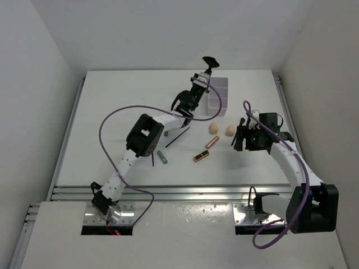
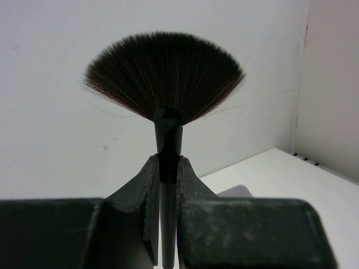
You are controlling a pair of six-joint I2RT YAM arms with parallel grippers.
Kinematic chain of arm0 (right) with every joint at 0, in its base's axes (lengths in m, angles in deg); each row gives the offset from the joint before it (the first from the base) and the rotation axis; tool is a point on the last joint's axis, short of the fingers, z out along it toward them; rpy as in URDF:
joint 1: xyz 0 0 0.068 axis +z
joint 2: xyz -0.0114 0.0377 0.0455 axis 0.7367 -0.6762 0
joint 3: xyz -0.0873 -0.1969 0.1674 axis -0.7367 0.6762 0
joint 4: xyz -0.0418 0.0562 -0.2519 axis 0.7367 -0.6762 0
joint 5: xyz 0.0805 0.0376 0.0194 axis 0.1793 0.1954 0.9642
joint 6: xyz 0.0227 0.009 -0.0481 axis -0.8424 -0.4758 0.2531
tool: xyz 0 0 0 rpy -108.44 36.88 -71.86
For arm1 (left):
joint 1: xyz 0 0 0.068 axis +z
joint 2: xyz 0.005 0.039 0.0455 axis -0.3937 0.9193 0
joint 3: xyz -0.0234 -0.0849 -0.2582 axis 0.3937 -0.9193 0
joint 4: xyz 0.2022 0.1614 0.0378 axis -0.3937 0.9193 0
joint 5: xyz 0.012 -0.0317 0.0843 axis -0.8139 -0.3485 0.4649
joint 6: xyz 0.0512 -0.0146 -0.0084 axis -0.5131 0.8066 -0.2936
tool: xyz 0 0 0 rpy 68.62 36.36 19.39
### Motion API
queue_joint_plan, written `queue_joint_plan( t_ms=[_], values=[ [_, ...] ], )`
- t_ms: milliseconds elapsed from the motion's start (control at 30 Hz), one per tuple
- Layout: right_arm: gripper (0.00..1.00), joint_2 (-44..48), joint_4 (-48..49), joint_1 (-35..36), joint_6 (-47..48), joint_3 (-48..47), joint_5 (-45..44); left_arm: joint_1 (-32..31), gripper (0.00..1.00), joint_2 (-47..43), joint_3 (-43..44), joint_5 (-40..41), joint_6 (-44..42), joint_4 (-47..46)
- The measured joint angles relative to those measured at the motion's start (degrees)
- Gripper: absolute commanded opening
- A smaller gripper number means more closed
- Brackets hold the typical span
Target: Organize the makeup
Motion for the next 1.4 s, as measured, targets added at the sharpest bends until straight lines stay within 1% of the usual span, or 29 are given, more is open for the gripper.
queue_joint_plan(
  t_ms=[133, 233, 433, 567, 933, 967, 1000, 1033, 1067, 1133, 1233, 1267, 1300, 1400],
  values=[
    [0.75, -0.44, -0.85, 0.00, 0.35, -0.76, 0.87, 0.02, 0.00, 1.90, 7.37, -0.42, 1.40, 0.81],
    [0.75, -0.44, -2.03, 0.00, 0.66, -1.77, 1.01, -0.09, 0.00, 2.10, 10.10, -0.48, 1.97, 0.33],
    [0.75, -0.39, -3.28, -0.46, 1.05, -1.92, 1.05, -0.13, 0.00, 2.21, 10.27, -1.70, 2.69, 0.74],
    [0.75, -0.39, -4.28, -1.64, 1.66, -1.97, 0.87, -0.15, 0.00, 2.78, 10.40, -1.01, 3.67, 1.33],
    [0.75, -1.05, -7.23, -2.49, 3.15, -2.93, 0.57, -0.59, 0.00, 8.74, 11.02, -0.57, 8.85, 5.70],
    [0.73, -1.29, -7.30, -2.60, 3.10, -3.15, 0.42, -0.61, 0.03, 8.87, 11.02, -0.55, 8.92, 6.29],
    [0.72, -1.55, -7.43, -2.64, 3.06, -3.34, 0.17, -0.63, 0.10, 8.92, 10.99, -0.55, 8.81, 6.88],
    [0.71, -1.84, -7.65, -2.78, 2.84, -3.58, -0.31, -0.63, 0.31, 8.92, 10.97, -0.55, 8.74, 7.04],
    [0.67, -2.21, -8.04, -3.02, 2.45, -3.96, -0.98, -0.61, 0.42, 8.92, 10.97, -0.50, 8.35, 6.95],
    [0.64, -3.65, -9.62, -3.91, 1.53, -5.84, -2.54, -0.52, 0.63, 8.92, 10.93, -0.57, 7.89, 6.75],
    [0.59, -7.80, -12.83, -5.73, 0.33, -12.11, -4.50, -0.13, 0.76, 8.59, 10.43, -1.33, 6.49, 6.80],
    [0.57, -9.66, -13.46, -6.23, 0.07, -14.86, -5.11, -0.04, 0.77, 8.11, 9.64, -1.73, 5.88, 6.82],
    [0.53, -11.39, -14.16, -6.67, -0.20, -17.27, -5.49, 0.00, 0.79, 7.50, 8.79, -2.32, 5.49, 6.80],
    [0.45, -16.48, -15.58, -7.56, -1.38, -24.09, -6.43, 0.35, 0.83, 3.45, 3.72, -4.81, 3.82, 7.39]
  ],
)
